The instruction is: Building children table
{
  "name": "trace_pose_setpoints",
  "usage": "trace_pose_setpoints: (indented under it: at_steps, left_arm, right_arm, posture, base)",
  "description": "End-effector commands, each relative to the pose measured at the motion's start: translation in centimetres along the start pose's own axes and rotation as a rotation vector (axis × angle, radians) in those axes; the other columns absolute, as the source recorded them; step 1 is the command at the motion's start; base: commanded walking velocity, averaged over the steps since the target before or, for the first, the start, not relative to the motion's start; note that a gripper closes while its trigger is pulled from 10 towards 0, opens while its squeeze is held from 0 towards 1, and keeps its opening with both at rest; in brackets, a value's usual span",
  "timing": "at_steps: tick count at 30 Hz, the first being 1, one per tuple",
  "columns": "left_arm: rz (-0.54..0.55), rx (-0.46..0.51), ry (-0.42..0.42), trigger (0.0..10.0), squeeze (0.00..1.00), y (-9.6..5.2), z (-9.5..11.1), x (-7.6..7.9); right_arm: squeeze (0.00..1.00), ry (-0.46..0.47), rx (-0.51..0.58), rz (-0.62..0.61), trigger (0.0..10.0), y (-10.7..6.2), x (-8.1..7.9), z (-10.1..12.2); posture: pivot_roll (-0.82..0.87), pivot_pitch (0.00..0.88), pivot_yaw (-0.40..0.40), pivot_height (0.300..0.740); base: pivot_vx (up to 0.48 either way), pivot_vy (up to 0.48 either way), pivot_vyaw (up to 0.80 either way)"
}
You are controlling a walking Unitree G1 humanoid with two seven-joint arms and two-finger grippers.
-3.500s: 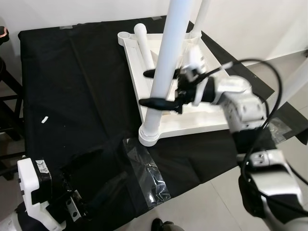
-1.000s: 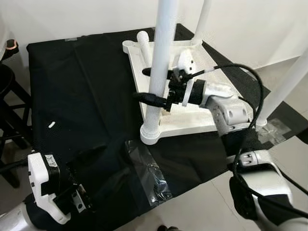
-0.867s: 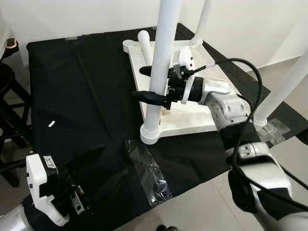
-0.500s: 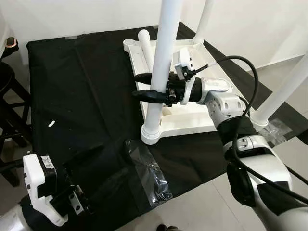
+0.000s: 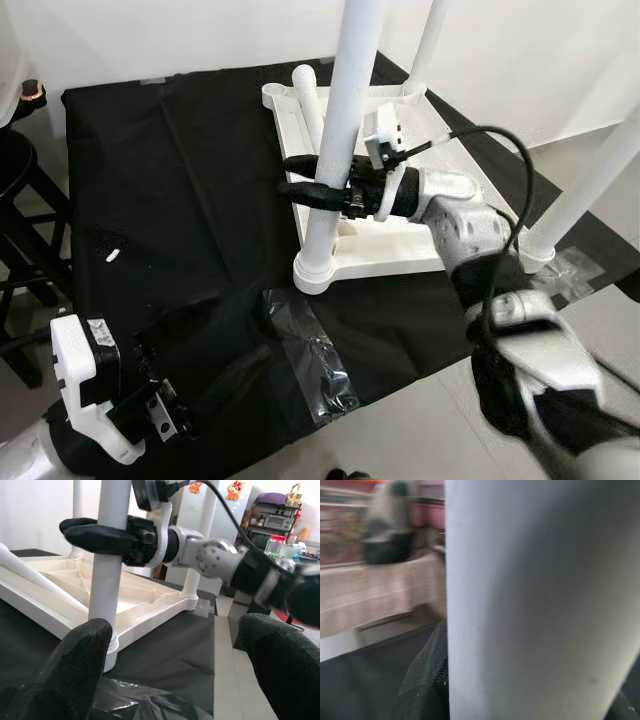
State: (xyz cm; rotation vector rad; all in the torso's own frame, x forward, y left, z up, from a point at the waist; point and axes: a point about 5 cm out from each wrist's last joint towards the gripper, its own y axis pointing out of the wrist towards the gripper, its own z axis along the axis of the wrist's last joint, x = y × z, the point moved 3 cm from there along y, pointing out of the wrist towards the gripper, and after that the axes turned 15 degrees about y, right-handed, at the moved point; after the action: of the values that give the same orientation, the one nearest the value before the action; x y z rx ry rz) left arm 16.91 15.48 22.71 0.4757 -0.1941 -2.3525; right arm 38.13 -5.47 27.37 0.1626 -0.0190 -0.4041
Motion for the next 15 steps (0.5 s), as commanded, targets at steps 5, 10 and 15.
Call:
trace_pose_setpoints:
  at_steps: [5, 10, 15]
  left_arm:
    - [-0.012, -0.014, -0.011, 10.0, 0.0, -0.1, -0.1, 0.1]
    - [-0.024, -0.004, -0.022, 10.0, 0.0, 0.2, -0.3, 0.2]
    - [-0.03, 0.002, -0.02, 10.0, 0.0, 0.5, -0.3, 0.1]
  right_arm:
    - [0.0, -0.079, 0.04, -0.649, 0.0, -3.3, -0.5, -4.5]
    - [0.0, -0.027, 0.056, -0.792, 0.0, -3.9, -1.6, -5.8]
    - [0.0, -0.027, 0.076, -0.763, 0.0, -2.4, -2.6, -5.4]
  posture:
    - [0.15, 0.203, -0.093, 0.74]
    - [0.14, 0.192, -0.085, 0.74]
    - [0.14, 0.188, -0.089, 0.74]
  base:
    - [0.0, 0.0, 0.0]
    - [0.0, 0.0, 0.0]
    - [0.0, 0.0, 0.0]
